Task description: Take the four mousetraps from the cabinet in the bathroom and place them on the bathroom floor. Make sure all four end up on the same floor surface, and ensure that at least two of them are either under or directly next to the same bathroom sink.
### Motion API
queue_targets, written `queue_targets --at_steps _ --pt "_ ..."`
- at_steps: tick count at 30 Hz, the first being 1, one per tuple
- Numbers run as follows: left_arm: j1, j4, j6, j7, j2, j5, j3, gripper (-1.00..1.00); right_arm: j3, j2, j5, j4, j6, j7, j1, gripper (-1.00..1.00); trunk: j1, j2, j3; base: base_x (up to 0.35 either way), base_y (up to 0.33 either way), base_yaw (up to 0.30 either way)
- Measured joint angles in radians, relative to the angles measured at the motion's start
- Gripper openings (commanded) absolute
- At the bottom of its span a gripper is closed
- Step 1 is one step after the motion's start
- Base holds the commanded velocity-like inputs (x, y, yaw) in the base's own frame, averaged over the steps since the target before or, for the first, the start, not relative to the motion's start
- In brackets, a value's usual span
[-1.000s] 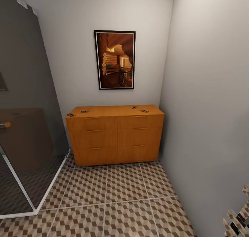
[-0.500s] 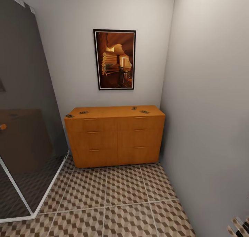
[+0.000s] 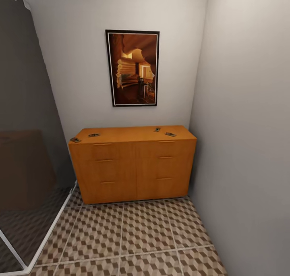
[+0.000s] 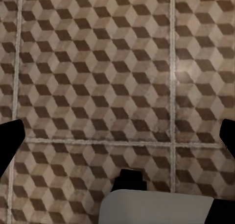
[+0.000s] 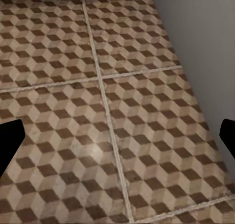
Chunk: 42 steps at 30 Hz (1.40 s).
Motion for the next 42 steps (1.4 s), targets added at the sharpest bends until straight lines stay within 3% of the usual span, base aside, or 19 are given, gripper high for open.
queue_targets --at_steps 16,42 --pt "0.000 0.001 0.000 0.001 -0.001 0.000 -0.001 1.00 0.000 -0.001 0.000 0.000 -0.001 0.000 0.000 1.00 0.000 0.000 -0.004 0.066 -0.007 0.194" --pt "0.000 0.002 -0.001 0.000 -0.001 0.000 -0.003 1.00 0.000 -0.001 0.001 0.000 -0.001 0.000 0.000 1.00 0.000 0.000 -0.004 0.000 0.000 0.055"
